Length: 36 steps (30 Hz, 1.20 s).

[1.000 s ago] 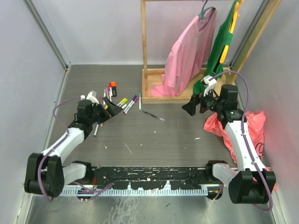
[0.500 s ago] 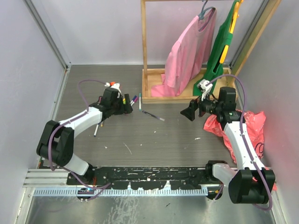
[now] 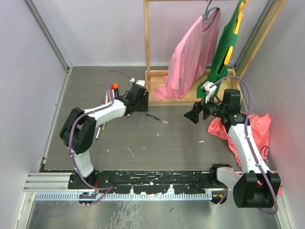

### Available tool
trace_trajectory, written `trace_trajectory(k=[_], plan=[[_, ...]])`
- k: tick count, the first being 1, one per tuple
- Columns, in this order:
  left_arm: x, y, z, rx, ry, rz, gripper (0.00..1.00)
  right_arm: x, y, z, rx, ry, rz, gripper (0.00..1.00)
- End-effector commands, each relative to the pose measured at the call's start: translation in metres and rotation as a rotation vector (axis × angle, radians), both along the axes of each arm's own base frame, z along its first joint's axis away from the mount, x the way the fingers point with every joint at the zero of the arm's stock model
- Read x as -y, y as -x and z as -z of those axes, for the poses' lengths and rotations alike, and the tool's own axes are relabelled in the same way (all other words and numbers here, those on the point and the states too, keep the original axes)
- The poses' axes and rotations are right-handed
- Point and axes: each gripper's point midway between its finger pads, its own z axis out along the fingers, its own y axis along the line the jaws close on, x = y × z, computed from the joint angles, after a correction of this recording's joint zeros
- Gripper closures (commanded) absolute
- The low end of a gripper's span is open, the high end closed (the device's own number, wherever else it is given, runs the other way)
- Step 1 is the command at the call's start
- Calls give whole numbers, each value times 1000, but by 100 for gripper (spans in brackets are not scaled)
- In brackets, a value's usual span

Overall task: Open the pen caps
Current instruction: Pick up the pen from the center of the board.

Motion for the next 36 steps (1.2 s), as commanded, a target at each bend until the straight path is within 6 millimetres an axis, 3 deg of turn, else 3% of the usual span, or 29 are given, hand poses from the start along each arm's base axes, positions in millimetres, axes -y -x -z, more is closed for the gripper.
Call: trace_trajectory(k=[1, 15, 34, 36], plan=[[-3, -23, -5, 42, -85, -38, 48, 2, -9, -16, 63, 4, 11, 0], [11, -38, 24, -23, -127, -16, 71, 1, -9, -17, 63, 4, 11, 0], [5, -36, 52, -75, -190, -9, 73, 1, -9, -14, 56, -1, 8, 0], [5, -33, 55, -84, -188, -6, 78, 1, -9, -14, 55, -2, 7, 0]])
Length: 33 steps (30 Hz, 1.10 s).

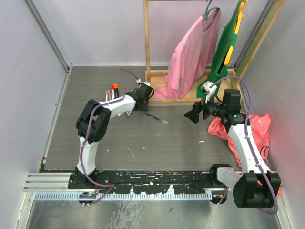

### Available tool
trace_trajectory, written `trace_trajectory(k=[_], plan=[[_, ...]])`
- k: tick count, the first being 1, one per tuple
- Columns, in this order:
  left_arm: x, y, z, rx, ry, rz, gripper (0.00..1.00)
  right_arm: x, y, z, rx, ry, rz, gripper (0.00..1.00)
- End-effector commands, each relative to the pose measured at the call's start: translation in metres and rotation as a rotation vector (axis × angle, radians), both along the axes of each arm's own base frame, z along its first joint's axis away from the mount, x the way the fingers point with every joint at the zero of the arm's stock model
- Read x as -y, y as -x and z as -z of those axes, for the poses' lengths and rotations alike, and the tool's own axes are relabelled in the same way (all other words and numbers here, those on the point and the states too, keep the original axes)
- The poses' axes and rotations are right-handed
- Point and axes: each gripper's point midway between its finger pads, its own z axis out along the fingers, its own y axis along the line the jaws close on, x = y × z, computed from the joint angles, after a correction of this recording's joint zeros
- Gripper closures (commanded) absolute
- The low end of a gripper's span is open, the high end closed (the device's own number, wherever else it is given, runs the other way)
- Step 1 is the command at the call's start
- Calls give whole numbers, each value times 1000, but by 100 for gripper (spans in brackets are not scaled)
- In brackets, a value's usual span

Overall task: Open the pen caps
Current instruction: Pick up the pen from the center of the board.

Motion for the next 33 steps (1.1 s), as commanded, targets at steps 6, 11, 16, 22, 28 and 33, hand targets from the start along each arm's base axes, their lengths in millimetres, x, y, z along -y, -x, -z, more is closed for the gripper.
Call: trace_trajectory(k=[6, 11, 16, 22, 28, 33], plan=[[-7, 5, -4, 1, -2, 4, 97, -2, -7, -15, 59, -10, -8, 0], [-11, 13, -28, 49, 33, 5, 100, -5, -5, -15, 46, -33, -22, 0], [-10, 24, -64, 134, 128, 29, 100, -19, 1, -13, 2, -136, -76, 0], [-11, 47, -90, 201, 248, 65, 100, -33, 6, -12, -33, -249, -125, 0], [-4, 80, -117, 283, 451, 126, 100, -48, 6, -19, -42, -495, -104, 0], [17, 112, -154, 383, 738, 193, 100, -66, 11, -17, -20, -594, -98, 0]])
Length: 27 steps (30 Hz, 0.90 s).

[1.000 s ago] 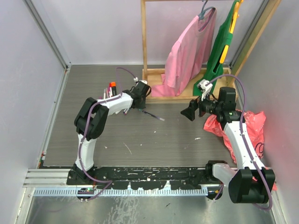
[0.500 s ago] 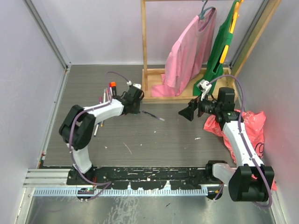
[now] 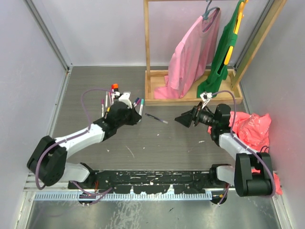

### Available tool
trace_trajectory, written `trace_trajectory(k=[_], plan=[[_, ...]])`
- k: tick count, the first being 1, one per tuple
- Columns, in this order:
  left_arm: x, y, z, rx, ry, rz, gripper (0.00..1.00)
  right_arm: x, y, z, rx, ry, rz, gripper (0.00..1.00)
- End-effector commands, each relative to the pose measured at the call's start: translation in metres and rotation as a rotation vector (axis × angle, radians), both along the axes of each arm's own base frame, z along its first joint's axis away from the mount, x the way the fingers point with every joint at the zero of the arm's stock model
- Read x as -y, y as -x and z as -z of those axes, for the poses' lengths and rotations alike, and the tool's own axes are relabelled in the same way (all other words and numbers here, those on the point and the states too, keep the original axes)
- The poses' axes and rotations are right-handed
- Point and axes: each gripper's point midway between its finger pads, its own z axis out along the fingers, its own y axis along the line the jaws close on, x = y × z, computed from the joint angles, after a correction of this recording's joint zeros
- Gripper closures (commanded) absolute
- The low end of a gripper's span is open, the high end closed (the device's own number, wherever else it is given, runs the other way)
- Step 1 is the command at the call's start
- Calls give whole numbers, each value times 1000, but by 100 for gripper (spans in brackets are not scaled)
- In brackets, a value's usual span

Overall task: Open the pen caps
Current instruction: Pick up the pen from the center of the board.

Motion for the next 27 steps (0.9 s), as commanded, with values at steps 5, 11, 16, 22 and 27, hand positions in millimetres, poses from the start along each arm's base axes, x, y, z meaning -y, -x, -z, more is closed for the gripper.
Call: trace_trajectory(k=[5, 11, 16, 22, 27], plan=[[54, 37, -105, 296, 525, 116, 100, -27, -3, -44, 108, -159, 9, 0], [85, 65, -128, 378, 609, 150, 100, -44, 7, -49, 88, -186, -53, 0], [104, 79, -134, 414, 654, 159, 100, -52, 16, -56, 104, -191, -98, 0], [124, 87, -128, 408, 660, 175, 100, -55, 22, -66, 110, -225, -118, 2], [133, 89, -126, 406, 667, 188, 100, -58, 20, -57, 73, -201, -110, 12]])
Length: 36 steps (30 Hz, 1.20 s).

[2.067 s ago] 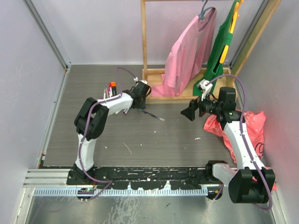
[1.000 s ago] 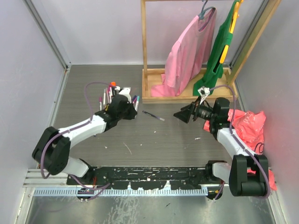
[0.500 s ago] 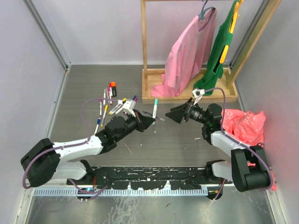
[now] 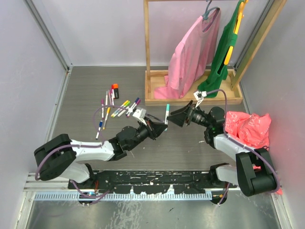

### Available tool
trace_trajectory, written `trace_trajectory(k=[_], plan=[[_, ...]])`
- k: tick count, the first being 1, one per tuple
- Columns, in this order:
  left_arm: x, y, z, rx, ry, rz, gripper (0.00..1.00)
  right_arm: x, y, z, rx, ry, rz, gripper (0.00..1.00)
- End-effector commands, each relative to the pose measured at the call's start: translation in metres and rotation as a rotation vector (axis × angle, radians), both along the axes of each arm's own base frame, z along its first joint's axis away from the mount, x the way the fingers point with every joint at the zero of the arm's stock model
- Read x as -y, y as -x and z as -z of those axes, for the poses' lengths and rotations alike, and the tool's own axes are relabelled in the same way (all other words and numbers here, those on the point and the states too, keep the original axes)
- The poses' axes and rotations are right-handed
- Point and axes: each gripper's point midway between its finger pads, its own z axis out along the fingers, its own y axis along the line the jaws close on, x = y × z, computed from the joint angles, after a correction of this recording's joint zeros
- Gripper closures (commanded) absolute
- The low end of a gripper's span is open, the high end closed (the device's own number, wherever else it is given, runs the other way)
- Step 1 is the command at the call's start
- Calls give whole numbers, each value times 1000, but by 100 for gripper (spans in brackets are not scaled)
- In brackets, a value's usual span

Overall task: Open the pen caps
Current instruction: Pick up the pen from the center of the board.

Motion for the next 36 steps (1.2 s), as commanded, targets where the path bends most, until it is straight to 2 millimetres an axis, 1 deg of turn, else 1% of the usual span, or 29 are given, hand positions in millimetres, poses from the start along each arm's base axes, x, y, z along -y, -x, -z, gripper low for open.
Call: trace_trajectory(k=[1, 6, 9, 14, 19, 22, 24, 25, 27, 29, 31, 33, 36], plan=[[7, -5, -45, 78, 131, -29, 100, -5, -2, -16, 55, -5, -8, 14], [14, -3, -44, 78, 130, -16, 100, -10, 1, -14, 44, -2, -27, 22], [17, -3, -40, 75, 125, -13, 100, -12, 1, -13, 30, 3, -31, 31], [19, -4, -37, 69, 128, -13, 100, -14, 3, -13, 30, 4, -41, 50], [18, -5, -35, 64, 128, -21, 100, -15, 4, -13, 41, 8, -50, 73], [18, -6, -31, 55, 116, -29, 100, -15, 5, -12, 41, 13, -55, 80], [19, -7, -28, 50, 107, -29, 100, -15, 4, -12, 43, 20, -59, 89], [20, -6, -27, 48, 105, -25, 96, -15, 4, -12, 46, 26, -63, 93], [21, -4, -25, 46, 101, -10, 83, -16, 4, -13, 55, 41, -70, 99], [21, 1, -23, 56, 89, 17, 66, -16, 3, -11, 68, 64, -75, 99], [19, 8, -21, 77, 69, 49, 54, -16, 3, -10, 67, 83, -87, 99], [15, 13, -17, 93, 51, 70, 45, -16, 4, -9, 79, 110, -108, 99], [4, 20, -14, 110, 34, 77, 34, -18, 11, -4, 112, 162, -185, 99]])
